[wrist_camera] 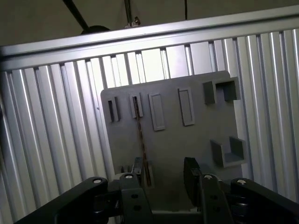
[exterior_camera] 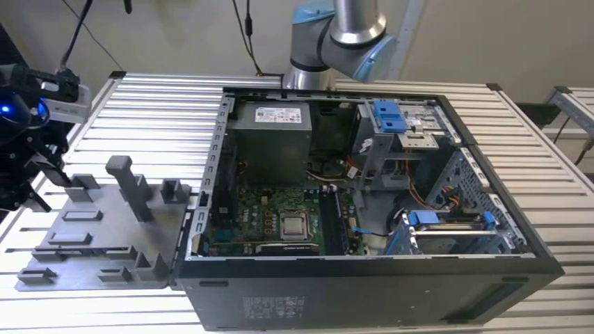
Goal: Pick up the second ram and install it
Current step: 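Pick up the second ram and move it above second insertion slot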
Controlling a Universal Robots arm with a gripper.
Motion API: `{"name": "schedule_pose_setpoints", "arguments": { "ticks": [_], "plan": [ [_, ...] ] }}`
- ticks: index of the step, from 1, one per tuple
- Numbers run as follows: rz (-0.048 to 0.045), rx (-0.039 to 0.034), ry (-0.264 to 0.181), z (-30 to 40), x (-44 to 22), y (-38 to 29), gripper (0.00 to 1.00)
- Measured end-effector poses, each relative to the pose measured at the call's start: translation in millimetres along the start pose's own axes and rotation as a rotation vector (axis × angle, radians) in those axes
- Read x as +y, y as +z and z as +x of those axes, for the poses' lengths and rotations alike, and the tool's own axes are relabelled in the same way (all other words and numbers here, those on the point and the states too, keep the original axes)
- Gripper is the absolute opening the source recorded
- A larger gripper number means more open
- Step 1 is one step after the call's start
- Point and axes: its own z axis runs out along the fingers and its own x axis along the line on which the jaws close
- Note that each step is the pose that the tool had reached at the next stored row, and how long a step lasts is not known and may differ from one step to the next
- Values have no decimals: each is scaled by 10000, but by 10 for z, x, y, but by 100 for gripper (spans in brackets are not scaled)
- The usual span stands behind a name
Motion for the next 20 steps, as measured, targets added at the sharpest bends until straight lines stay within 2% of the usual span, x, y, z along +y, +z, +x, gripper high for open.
{"name": "schedule_pose_setpoints", "arguments": {
  "ticks": [9,14,20],
  "plan": [
    [-2,5,-47,10,-6,157,48],
    [-8,10,-228,17,-8,249,48],
    [34,11,-557,26,-2,342,48]
  ]
}}
